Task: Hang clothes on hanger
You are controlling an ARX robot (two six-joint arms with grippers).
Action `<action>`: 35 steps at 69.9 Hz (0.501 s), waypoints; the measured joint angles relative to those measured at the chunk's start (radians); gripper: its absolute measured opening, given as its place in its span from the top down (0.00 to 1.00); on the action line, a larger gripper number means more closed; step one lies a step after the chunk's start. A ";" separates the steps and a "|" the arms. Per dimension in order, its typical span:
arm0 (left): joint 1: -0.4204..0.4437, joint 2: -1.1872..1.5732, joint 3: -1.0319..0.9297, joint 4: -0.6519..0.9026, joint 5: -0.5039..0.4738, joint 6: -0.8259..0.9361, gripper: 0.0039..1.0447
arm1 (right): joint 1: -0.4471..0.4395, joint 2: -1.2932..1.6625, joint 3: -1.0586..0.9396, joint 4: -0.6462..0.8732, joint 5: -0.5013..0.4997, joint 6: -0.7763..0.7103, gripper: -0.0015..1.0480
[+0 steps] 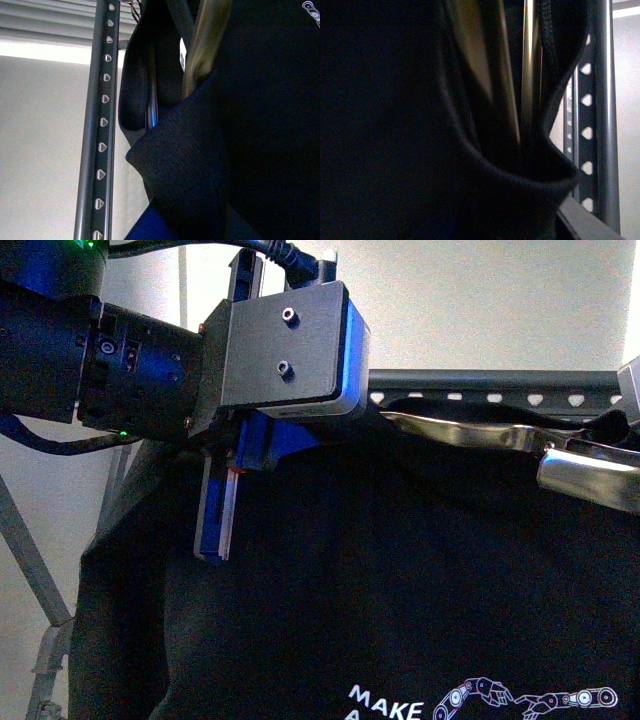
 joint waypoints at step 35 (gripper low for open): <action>0.000 -0.001 0.014 0.000 0.003 0.005 0.42 | -0.039 0.000 -0.063 -0.007 -0.034 0.113 0.96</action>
